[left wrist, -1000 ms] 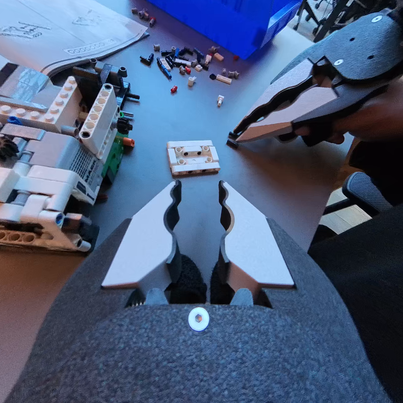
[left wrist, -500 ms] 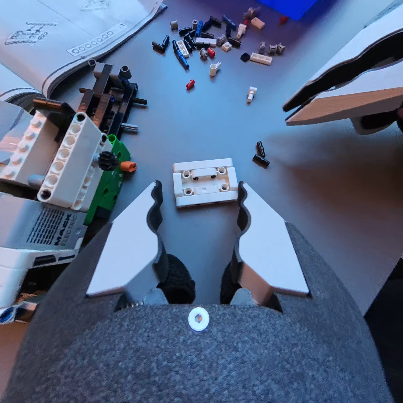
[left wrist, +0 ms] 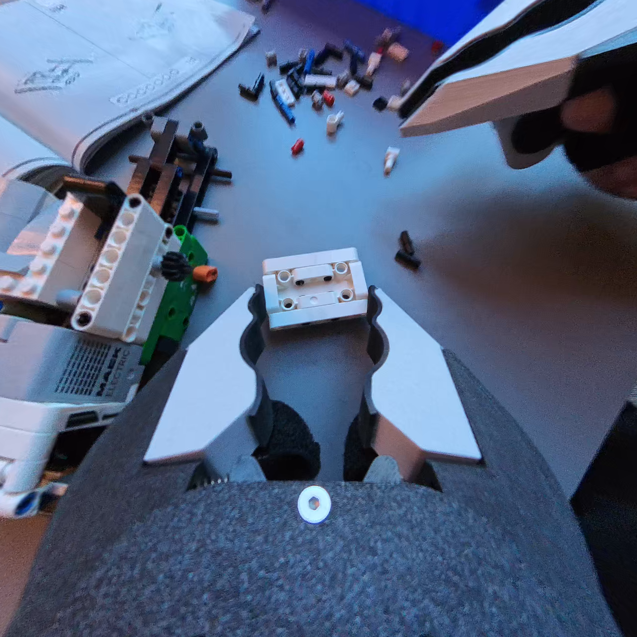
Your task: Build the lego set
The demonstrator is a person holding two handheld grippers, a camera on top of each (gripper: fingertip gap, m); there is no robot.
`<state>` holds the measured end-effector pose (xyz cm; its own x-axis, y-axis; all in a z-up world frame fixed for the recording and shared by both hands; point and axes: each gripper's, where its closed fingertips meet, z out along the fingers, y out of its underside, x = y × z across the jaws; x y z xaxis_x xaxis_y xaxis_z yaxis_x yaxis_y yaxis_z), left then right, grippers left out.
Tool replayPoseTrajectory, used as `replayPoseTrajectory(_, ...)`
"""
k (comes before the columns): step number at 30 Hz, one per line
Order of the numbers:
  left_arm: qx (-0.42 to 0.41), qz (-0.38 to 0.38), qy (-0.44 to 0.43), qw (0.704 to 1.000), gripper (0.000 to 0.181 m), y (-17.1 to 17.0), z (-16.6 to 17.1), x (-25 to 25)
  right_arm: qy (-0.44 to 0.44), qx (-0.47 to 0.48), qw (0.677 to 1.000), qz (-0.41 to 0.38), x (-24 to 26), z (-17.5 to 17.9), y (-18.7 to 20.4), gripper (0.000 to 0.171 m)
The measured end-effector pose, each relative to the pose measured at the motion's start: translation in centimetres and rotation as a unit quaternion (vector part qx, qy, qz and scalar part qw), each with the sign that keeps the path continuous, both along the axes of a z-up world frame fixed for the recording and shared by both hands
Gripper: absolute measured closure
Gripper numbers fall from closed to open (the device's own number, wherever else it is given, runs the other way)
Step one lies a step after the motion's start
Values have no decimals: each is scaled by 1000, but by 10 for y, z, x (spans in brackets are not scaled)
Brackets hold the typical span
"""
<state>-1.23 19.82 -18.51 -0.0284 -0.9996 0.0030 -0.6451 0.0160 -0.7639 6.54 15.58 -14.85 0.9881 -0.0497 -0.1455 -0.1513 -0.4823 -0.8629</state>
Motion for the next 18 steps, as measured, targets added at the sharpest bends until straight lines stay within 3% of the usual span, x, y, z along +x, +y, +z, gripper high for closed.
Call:
replayPoseTrajectory(12, -123, -76, -72, 987, 123, -19, 30, 20, -25, 99, 993, -53, 52, 23, 29, 158)
replayPoseTrajectory(18, -128, -93, -90, 983, 123, -19, 34, 25, -37, 101, 993, -52, 53, 23, 30, 158)
